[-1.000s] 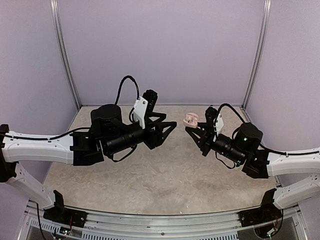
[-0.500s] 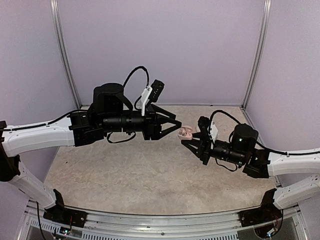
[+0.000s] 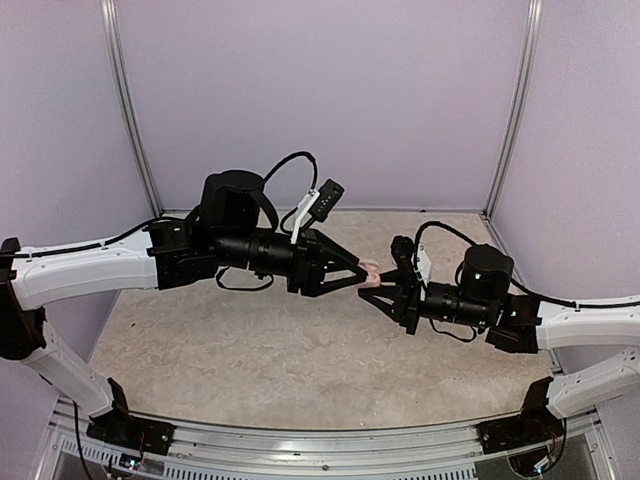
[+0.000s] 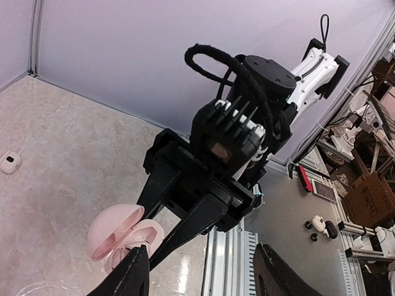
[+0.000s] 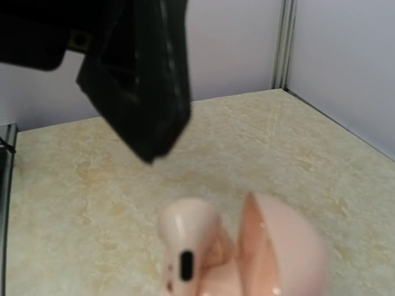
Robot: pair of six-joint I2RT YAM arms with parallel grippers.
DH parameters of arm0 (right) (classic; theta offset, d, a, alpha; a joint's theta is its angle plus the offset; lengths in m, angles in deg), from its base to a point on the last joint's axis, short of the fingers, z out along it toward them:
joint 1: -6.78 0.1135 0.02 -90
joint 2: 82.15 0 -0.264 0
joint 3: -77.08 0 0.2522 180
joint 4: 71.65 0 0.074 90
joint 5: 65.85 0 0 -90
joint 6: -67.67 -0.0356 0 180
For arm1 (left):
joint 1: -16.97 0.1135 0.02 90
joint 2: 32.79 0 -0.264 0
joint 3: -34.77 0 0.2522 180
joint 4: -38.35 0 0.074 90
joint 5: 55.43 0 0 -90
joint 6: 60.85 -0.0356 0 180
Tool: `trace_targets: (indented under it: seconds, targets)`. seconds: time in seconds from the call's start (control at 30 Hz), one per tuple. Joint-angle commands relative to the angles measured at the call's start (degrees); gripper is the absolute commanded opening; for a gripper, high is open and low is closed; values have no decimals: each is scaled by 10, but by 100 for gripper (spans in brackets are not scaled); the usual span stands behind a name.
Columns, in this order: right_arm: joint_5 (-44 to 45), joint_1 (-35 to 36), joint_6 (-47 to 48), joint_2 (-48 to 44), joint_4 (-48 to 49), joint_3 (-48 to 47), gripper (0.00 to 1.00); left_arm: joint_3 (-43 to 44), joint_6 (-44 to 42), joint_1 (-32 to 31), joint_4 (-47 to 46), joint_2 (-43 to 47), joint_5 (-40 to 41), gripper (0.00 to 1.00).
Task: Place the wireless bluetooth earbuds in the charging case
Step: Adjust the right earbud in the right side groove of the charging case.
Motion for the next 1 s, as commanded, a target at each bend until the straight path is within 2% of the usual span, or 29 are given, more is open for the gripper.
trace_targets:
  seconds: [0.0, 0.43, 0.97]
  targets:
    - [-21, 0, -12, -2, -11, -20, 0, -3, 23, 3, -7, -13, -19, 58]
    - [-31, 0, -11, -2, -14, -20, 0, 2, 20, 6, 10, -28, 6, 57]
    - [-59, 0, -11, 4, -11, -20, 0, 4, 3, 5, 11, -38, -16, 54]
